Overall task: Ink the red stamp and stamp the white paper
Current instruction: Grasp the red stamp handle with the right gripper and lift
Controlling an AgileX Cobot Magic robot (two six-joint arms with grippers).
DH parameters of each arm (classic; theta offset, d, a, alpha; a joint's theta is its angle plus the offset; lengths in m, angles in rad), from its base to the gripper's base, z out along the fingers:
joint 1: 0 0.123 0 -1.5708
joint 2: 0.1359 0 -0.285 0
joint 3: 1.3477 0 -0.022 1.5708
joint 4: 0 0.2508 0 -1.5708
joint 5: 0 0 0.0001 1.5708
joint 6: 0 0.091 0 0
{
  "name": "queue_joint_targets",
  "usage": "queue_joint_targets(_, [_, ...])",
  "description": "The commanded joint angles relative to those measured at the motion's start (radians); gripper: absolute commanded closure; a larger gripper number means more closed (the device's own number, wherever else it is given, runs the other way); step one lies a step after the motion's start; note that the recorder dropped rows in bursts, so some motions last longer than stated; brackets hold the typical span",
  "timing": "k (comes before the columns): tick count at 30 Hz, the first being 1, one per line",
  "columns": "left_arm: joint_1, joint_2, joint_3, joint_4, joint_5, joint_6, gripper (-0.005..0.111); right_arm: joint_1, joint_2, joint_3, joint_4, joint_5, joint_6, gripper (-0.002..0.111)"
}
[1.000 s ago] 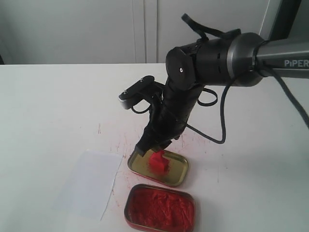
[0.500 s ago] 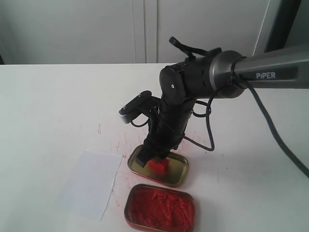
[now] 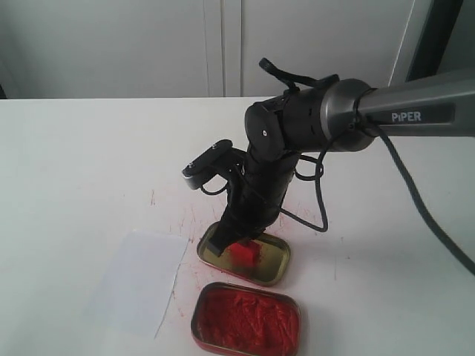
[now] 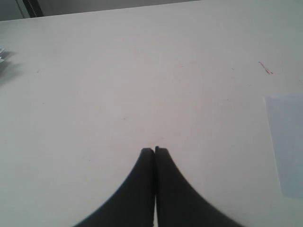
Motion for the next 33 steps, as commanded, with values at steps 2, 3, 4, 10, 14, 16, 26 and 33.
queue_joint_targets(2, [-0.001, 0.0, 0.002, -0.006, 0.0, -0.004, 0.107, 0.001, -0.005, -0.003, 0.002, 0.0, -0.009, 0.108])
queue_joint_targets(3, [-0.001, 0.0, 0.002, -0.006, 0.0, -0.004, 0.107, 0.001, -0.009, -0.003, 0.002, -0.004, -0.009, 0.108])
queue_joint_targets(4, [-0.001, 0.0, 0.002, -0.006, 0.0, -0.004, 0.107, 0.001, -0.014, -0.003, 0.002, -0.006, -0.009, 0.108])
queue_joint_targets(10, [-0.001, 0.0, 0.002, -0.006, 0.0, -0.004, 0.107, 0.001, -0.076, -0.003, 0.006, 0.0, -0.009, 0.108])
queue_joint_targets(14, [-0.001, 0.0, 0.002, -0.006, 0.0, -0.004, 0.107, 0.005, -0.127, -0.003, 0.01, 0.037, -0.009, 0.108])
queue_joint_targets(16, [-0.001, 0.0, 0.002, -0.006, 0.0, -0.004, 0.107, 0.008, -0.147, -0.003, 0.01, 0.084, -0.012, 0.108])
queue_joint_targets(26, [-0.001, 0.0, 0.002, -0.006, 0.0, -0.004, 0.107, 0.128, -0.236, 0.179, 0.01, 0.043, 0.037, 0.108])
queue_joint_targets(33, [-0.001, 0.0, 0.002, -0.006, 0.0, -0.004, 0.107, 0.215, -0.275, 0.276, 0.01, -0.02, 0.069, 0.108])
